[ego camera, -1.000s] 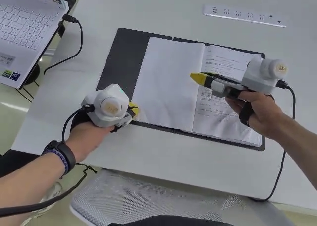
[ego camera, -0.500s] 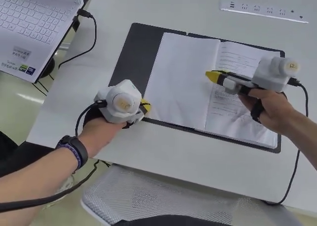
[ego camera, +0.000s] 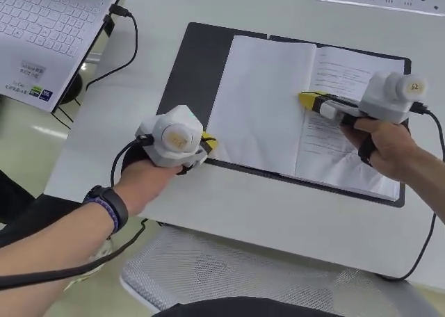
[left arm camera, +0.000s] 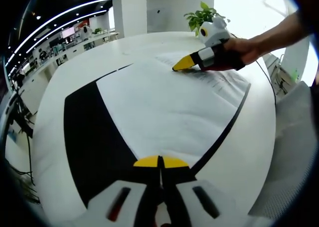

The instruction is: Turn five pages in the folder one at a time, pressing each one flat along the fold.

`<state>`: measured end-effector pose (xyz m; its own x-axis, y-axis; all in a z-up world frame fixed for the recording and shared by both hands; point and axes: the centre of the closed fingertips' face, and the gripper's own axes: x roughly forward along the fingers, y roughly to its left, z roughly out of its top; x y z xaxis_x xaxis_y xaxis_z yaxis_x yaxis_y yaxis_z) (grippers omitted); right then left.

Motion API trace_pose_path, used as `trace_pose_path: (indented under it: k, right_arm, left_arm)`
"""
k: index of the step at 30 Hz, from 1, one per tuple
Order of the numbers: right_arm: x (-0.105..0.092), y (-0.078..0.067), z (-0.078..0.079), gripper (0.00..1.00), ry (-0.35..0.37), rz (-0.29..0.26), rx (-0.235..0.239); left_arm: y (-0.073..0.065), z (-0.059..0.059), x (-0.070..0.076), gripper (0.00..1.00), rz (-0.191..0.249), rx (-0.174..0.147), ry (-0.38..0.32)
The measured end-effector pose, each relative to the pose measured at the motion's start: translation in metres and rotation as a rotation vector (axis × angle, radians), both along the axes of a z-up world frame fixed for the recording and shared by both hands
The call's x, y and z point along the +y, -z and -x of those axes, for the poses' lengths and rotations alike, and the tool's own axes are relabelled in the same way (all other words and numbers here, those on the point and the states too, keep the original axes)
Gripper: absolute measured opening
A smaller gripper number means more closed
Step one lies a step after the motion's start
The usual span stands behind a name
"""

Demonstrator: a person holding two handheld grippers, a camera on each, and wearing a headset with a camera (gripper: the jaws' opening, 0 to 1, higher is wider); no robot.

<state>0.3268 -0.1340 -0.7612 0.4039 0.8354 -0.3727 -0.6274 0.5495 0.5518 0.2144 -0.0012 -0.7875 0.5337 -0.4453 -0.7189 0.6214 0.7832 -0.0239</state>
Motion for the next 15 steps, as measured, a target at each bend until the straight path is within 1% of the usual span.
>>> trace_pose_path:
  k: [1, 3, 7, 10, 12, 15]
  right_arm:
    - [-0.0003, 0.0003, -0.0004, 0.00, 0.002, -0.001, 0.000]
    - [-0.0003, 0.0001, -0.0005, 0.00, 0.007, -0.002, -0.001]
    - [-0.0006, 0.0000, -0.0006, 0.00, 0.007, -0.012, -0.005]
    - [-0.0007, 0.0002, -0.0011, 0.00, 0.001, -0.017, -0.006]
    - [-0.0004, -0.0002, -0.0012, 0.00, -0.007, -0.019, -0.006]
    - [0.0002, 0.0001, -0.0023, 0.00, -0.030, -0.017, -0.021]
  left_arm:
    - [0.0002, -0.0002, 0.0002, 0.00, 0.002, 0.000, -0.003]
    - [0.0006, -0.0011, 0.0016, 0.00, 0.030, 0.008, -0.030]
    - [0.0017, -0.0013, 0.0019, 0.00, 0.026, -0.001, -0.031]
    - [0.0015, -0.0019, 0.0024, 0.00, 0.039, 0.007, -0.043]
    - [0.0015, -0.0017, 0.0022, 0.00, 0.037, 0.006, -0.042]
    - [0.0017, -0.0018, 0.0024, 0.00, 0.037, 0.005, -0.044]
